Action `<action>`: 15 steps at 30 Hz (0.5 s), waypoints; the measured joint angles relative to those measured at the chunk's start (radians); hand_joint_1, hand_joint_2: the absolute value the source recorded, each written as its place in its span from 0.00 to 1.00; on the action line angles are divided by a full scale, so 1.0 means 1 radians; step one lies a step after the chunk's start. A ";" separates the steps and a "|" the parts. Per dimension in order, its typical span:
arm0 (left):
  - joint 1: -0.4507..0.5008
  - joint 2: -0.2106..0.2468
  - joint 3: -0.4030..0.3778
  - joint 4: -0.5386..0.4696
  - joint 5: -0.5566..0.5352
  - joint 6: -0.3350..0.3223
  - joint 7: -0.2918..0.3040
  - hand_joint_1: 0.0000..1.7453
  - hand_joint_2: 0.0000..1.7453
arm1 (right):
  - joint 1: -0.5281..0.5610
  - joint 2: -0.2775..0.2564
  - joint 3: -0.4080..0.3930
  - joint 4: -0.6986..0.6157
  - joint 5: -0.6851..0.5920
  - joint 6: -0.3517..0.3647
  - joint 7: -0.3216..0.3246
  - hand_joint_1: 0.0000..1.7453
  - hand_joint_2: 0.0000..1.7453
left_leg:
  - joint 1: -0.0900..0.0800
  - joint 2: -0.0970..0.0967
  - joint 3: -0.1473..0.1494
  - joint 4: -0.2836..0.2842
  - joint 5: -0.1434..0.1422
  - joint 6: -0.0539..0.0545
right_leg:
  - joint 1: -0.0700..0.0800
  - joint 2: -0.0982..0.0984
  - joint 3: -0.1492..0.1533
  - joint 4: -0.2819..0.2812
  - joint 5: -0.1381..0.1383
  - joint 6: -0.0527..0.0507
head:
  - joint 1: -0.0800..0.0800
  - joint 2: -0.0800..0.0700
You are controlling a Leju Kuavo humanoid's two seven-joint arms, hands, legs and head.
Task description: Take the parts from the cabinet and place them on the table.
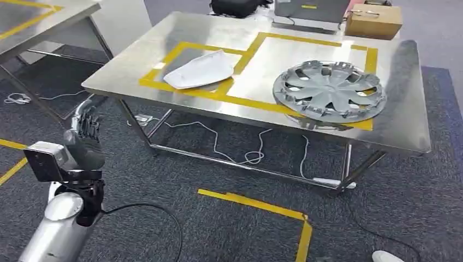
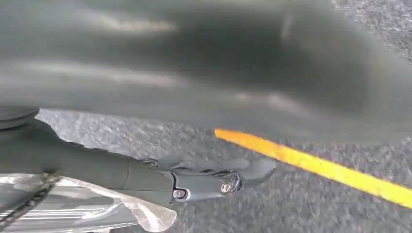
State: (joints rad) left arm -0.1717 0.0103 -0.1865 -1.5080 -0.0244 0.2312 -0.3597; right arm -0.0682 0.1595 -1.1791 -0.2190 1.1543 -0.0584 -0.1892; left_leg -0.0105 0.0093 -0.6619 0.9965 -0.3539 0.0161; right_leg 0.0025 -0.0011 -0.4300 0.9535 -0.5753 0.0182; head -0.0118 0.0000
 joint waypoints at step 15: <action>0.039 0.009 0.024 -0.038 -0.007 -0.005 0.002 0.00 0.00 | 0.003 0.003 -0.015 0.000 0.001 0.000 -0.003 0.00 0.00 | 0.006 -0.008 0.161 0.008 -0.164 -0.010 | -0.003 -0.008 -0.161 0.051 0.127 -0.003 | -0.005 0.000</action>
State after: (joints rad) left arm -0.1326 0.0191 -0.1625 -1.5457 -0.0317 0.2258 -0.3578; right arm -0.0655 0.1629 -1.1944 -0.2190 1.1555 -0.0580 -0.1923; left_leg -0.0044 0.0014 -0.5007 1.0043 -0.5175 0.0062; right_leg -0.0010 -0.0092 -0.5914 1.0049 -0.4487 0.0155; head -0.0172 0.0000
